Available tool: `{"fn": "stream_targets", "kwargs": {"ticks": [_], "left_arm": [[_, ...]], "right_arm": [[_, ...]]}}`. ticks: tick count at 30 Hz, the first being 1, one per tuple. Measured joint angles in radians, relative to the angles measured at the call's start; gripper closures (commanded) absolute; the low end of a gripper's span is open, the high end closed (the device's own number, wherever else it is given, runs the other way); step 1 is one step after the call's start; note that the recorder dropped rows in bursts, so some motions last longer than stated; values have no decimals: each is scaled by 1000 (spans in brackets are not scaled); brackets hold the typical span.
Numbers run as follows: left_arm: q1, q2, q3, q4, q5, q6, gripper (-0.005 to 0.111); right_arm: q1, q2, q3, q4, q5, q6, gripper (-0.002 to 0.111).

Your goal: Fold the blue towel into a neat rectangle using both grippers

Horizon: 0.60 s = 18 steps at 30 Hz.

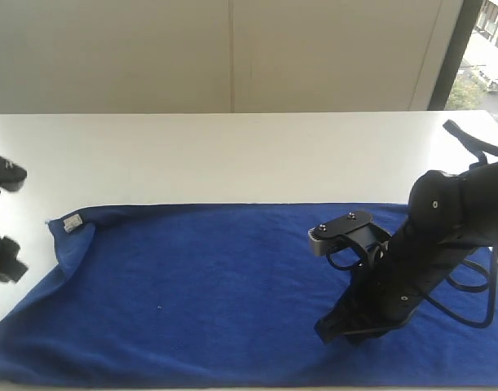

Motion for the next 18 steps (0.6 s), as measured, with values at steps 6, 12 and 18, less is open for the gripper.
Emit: {"fn": "stream_targets", "kwargs": {"ticks": [6, 12, 18], "left_arm": [[0, 106, -188, -6, -13, -64, 82], [0, 286, -310, -66, -63, -69, 107], [0, 425, -386, -84, -104, -64, 107]], "right_arm": [[0, 0, 0, 0, 0, 0, 108], [0, 0, 0, 0, 2, 0, 108], [0, 0, 0, 0, 2, 0, 108]]}}
